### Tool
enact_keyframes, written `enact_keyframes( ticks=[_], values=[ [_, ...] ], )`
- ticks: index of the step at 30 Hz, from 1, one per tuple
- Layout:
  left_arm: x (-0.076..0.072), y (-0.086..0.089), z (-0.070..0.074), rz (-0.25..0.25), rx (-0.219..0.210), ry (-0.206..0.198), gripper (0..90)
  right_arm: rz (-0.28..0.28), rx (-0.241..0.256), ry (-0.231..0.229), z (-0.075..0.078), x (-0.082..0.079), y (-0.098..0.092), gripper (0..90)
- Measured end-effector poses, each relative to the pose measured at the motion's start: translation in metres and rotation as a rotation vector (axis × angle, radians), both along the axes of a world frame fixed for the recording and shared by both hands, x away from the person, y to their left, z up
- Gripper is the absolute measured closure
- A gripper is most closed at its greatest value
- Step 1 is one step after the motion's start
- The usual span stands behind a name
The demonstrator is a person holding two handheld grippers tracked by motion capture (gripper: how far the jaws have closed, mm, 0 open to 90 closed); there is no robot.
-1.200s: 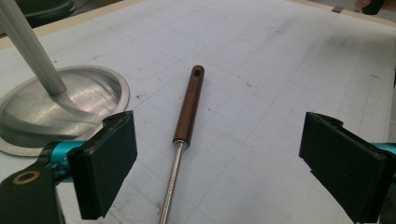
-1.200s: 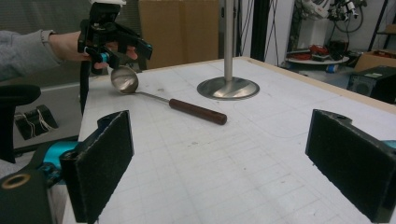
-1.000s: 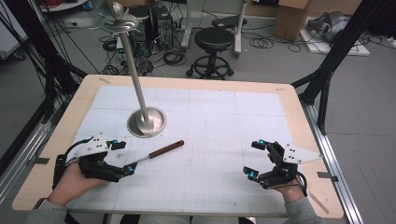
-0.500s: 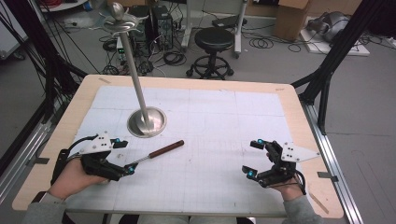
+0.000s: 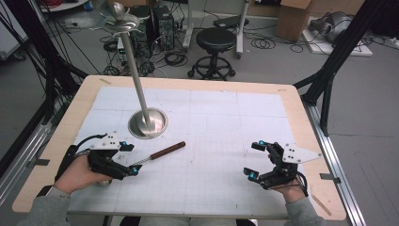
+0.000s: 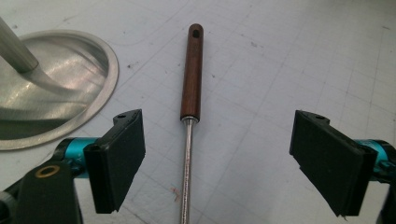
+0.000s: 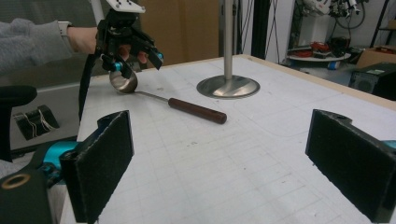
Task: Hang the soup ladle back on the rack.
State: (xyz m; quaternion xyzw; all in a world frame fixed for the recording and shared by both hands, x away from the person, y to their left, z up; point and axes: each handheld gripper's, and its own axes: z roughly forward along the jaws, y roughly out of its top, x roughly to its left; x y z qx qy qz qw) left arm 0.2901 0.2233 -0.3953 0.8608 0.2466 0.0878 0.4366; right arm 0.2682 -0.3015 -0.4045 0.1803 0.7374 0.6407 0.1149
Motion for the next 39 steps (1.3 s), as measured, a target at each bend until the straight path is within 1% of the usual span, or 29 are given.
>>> enact_keyframes(
  ticks=[1, 2, 3, 6, 7, 8, 9, 10, 11, 13, 14, 15, 16, 18, 19, 20, 21, 22, 23, 24, 25, 27, 28, 29, 34, 35, 36, 38, 39],
  values=[
    [0.002, 0.0, 0.0, 0.002, 0.007, 0.015, 20.5, -0.003, 0.004, 0.001, 0.0, 0.0, 0.0, 6.7],
    [0.002, 0.0, 0.0, 0.002, 0.007, 0.015, 20.5, -0.003, 0.004, 0.001, 0.0, 0.0, 0.0, 6.7],
    [0.005, -0.001, 0.001, -0.003, 0.034, 0.021, 20.8, -0.001, -0.001, 0.006, 0.0, 0.001, -0.001, 6.7],
    [0.007, -0.003, 0.003, -0.011, 0.046, 0.028, 21.8, 0.001, -0.001, 0.008, -0.001, 0.001, 0.0, 6.7],
    [0.01, -0.006, 0.004, -0.019, 0.074, 0.03, 22.5, 0.0, 0.0, 0.007, 0.0, 0.001, 0.0, 6.7],
    [0.01, -0.006, 0.004, -0.019, 0.074, 0.03, 22.9, 0.0, 0.0, 0.007, 0.0, 0.001, 0.0, 6.7],
    [0.012, -0.009, 0.004, -0.025, 0.109, 0.03, 23.4, 0.001, 0.0, 0.001, 0.0, 0.001, 0.0, 6.7],
    [0.012, -0.009, 0.004, -0.025, 0.109, 0.03, 24.2, 0.001, 0.0, 0.001, 0.0, 0.0, 0.0, 6.7],
    [0.013, -0.014, 0.004, -0.044, 0.151, 0.031, 25.4, 0.002, 0.001, 0.005, 0.0, 0.0, 0.0, 6.7],
    [0.015, -0.016, 0.002, -0.044, 0.17, 0.039, 26.6, 0.002, 0.003, 0.0, 0.0, 0.0, 0.0, 6.7],
    [0.015, -0.016, 0.002, -0.044, 0.17, 0.039, 27.2, 0.003, 0.003, 0.002, 0.0, -0.001, 0.0, 6.7],
    [0.017, -0.017, 0.001, -0.045, 0.197, 0.053, 29.0, 0.003, 0.002, 0.003, 0.0, -0.001, 0.0, 6.7],
    [0.019, -0.016, 0.001, -0.047, 0.205, 0.06, 30.0, 0.003, 0.002, 0.003, 0.0, -0.001, 0.0, 6.7],
    [0.021, -0.015, 0.0, -0.037, 0.194, 0.081, 32.4, 0.002, -0.001, 0.007, 0.0, -0.001, -0.001, 6.7],
    [0.021, -0.015, 0.0, -0.037, 0.194, 0.081, 35.7, 0.002, -0.001, 0.007, 0.0, -0.001, -0.001, 6.7],
    [0.023, -0.014, 0.0, -0.051, 0.209, 0.078, 35.7, 0.004, -0.002, 0.002, 0.0, 0.0, 0.0, 6.7],
    [0.026, -0.013, -0.002, -0.05, 0.227, 0.099, 39.2, 0.003, -0.002, 0.005, 0.0, 0.0, 0.0, 6.7],
    [0.026, -0.013, -0.002, -0.05, 0.227, 0.099, 40.2, 0.003, -0.002, 0.005, 0.0, 0.0, 0.0, 6.7],
    [0.029, -0.012, -0.005, -0.037, 0.247, 0.117, 40.9, 0.004, -0.002, 0.008, 0.0, 0.0, 0.001, 6.7],
    [0.029, -0.012, -0.005, -0.037, 0.247, 0.117, 41.0, 0.004, -0.002, 0.008, 0.0, 0.0, 0.001, 6.7],
    [0.031, -0.012, -0.007, -0.027, 0.248, 0.127, 40.9, 0.005, -0.002, 0.008, 0.0, 0.0, 0.001, 6.7],
    [0.032, -0.011, -0.006, -0.035, 0.257, 0.126, 41.1, 0.005, -0.003, 0.008, 0.0, 0.0, 0.001, 6.7],
    [0.031, -0.011, -0.006, -0.032, 0.25, 0.125, 41.5, 0.004, -0.002, 0.005, 0.0, 0.0, 0.0, 6.7],
    [0.032, -0.01, -0.004, -0.044, 0.256, 0.119, 42.7, 0.003, 0.001, 0.005, 0.0, 0.0, 0.001, 6.7],
    [0.032, -0.012, -0.005, -0.036, 0.268, 0.13, 45.5, 0.007, -0.003, 0.006, -0.001, 0.0, 0.001, 6.7],
    [0.033, -0.014, -0.005, -0.04, 0.314, 0.134, 45.9, 0.006, -0.003, 0.0, -0.001, 0.001, 0.001, 6.7],
    [0.034, -0.016, -0.004, -0.049, 0.335, 0.125, 46.0, 0.005, -0.003, 0.0, -0.001, 0.001, 0.001, 6.7],
    [0.035, -0.019, -0.003, -0.055, 0.347, 0.112, 46.0, 0.006, -0.002, 0.004, 0.0, 0.001, 0.001, 6.7],
    [0.035, -0.02, -0.003, -0.057, 0.345, 0.119, 46.3, 0.006, -0.002, 0.003, 0.0, 0.001, 0.001, 6.7]
  ],
)
